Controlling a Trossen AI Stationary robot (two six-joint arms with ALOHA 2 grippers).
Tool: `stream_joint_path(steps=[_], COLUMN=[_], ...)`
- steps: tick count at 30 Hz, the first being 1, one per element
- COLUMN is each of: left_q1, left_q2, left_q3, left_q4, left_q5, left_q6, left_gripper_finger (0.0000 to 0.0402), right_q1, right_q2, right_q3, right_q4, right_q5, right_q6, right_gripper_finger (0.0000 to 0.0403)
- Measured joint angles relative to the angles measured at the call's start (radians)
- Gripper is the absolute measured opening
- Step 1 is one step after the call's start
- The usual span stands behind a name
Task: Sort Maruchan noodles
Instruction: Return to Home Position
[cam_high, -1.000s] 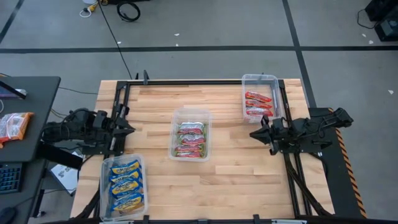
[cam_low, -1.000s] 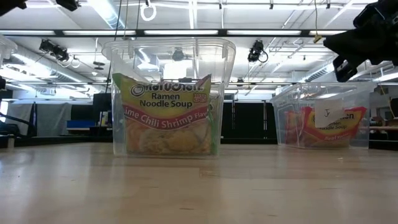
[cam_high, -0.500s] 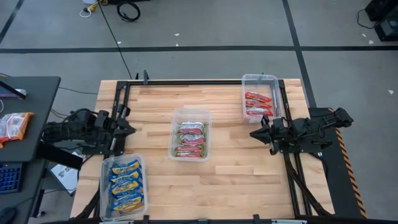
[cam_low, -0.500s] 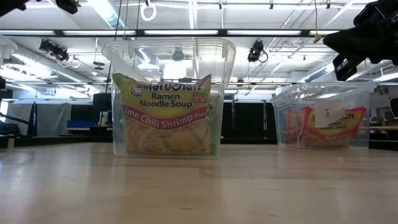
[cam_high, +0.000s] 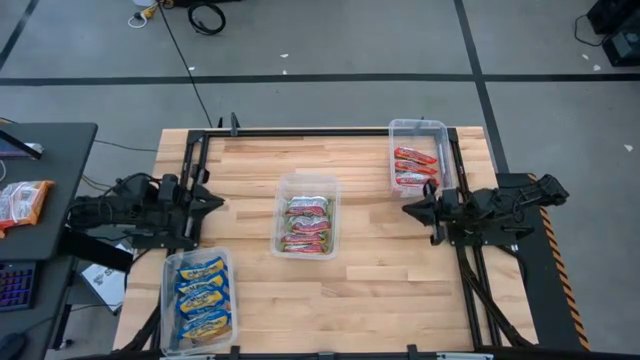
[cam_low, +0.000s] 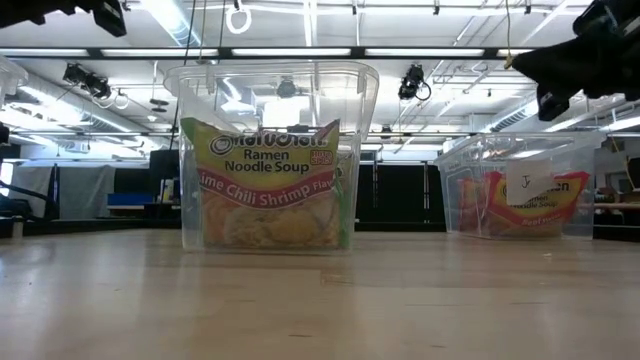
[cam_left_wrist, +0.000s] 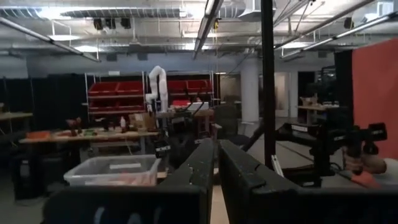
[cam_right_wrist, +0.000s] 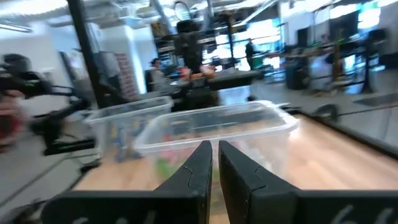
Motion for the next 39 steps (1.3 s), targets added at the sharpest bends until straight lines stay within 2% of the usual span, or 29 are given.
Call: stream_joint_path(steps=[3,7,14,19,21,26,32,36,39], left_q1=[0.0,0.0,0.001,0.001,0.001,-0.001,-0.038,-0.078,-0.108], left_q2=[0.002,0.003,-0.001,-0.043,-0.06,-0.057,-0.057,-0.057,-0.057], left_q3=[0.0,-0.006,-0.211,-0.271,-0.274,-0.278,-0.294,-0.294,-0.294], left_q4=[0.014,0.028,0.291,0.327,0.294,0.222,0.219,0.221,0.216], left_q5=[-0.001,-0.001,-0.013,-0.037,-0.038,-0.051,-0.122,-0.17,-0.201], left_q6=[0.05,0.089,0.05,0.054,0.054,0.067,0.124,0.148,0.152], left_gripper_finger=[0.003,0.003,0.003,0.003,0.003,0.003,0.0029,0.0029,0.0029], right_q1=[-0.047,-0.135,-0.311,-0.324,-0.303,-0.24,-0.179,-0.205,-0.272], right_q2=[0.0,0.0,0.0,-0.004,-0.005,-0.005,-0.005,-0.005,-0.005], right_q3=[0.0,0.0,0.0,0.0,0.0,0.0,0.0,0.0,0.0], right_q4=[-0.002,-0.032,-0.076,-0.075,-0.076,-0.075,-0.081,-0.083,-0.088], right_q5=[-0.001,-0.136,-0.292,-0.414,-0.403,-0.267,-0.241,-0.202,-0.235], right_q6=[-0.006,0.006,0.017,-0.051,-0.067,-0.085,-0.076,-0.061,-0.035], right_gripper_finger=[0.0033,0.0033,0.0033,0.0033,0.0033,0.0032,0.0032,0.0032,0.0032])
